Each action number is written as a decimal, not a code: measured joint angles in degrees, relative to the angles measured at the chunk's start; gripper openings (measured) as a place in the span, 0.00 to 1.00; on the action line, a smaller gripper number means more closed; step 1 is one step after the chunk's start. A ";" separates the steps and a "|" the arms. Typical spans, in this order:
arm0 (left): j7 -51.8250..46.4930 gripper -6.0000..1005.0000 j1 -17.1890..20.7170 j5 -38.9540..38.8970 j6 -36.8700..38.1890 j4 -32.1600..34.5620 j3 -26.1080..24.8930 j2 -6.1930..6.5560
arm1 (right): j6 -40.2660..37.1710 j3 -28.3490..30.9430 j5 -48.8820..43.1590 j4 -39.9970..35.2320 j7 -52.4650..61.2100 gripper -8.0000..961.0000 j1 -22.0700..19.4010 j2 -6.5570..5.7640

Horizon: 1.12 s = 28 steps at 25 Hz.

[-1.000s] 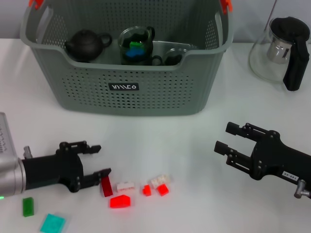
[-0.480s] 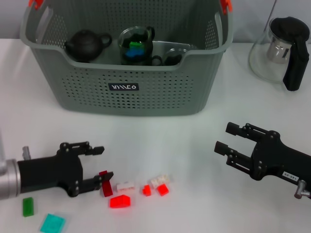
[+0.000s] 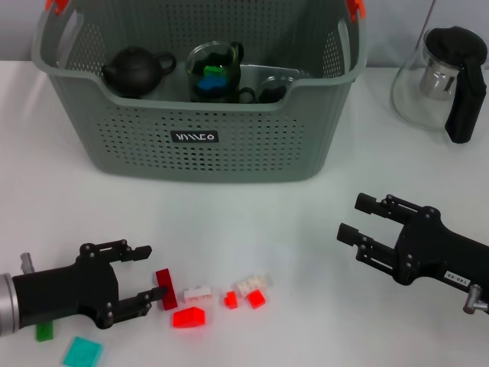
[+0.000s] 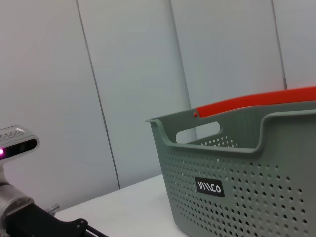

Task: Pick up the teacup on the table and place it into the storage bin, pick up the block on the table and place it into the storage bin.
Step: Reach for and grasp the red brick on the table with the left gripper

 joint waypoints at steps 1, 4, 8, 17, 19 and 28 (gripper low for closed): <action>0.00 0.67 0.00 0.00 0.07 -0.12 -0.25 0.00 | 0.00 0.00 -0.03 0.00 0.00 0.67 -0.03 0.00; 0.01 0.69 -0.06 0.00 0.01 -0.35 -0.40 0.01 | 0.00 0.00 -0.15 0.02 0.00 0.67 -0.06 0.00; 1.78 0.72 0.16 0.07 -0.47 -0.68 -0.01 -0.03 | 0.00 0.00 -0.19 0.03 0.00 0.67 -0.05 0.00; 9.87 0.80 -0.22 1.57 -3.09 -4.21 0.14 -0.02 | 0.24 0.00 -0.18 0.03 0.00 0.67 0.01 0.00; 9.93 0.82 -0.71 1.91 -4.30 -4.99 0.26 0.03 | 0.25 0.00 -0.18 0.03 0.00 0.67 0.04 0.00; 9.69 0.82 -1.88 2.15 -5.22 -5.49 0.25 0.12 | 0.35 0.00 -0.18 0.03 0.00 0.67 0.03 0.00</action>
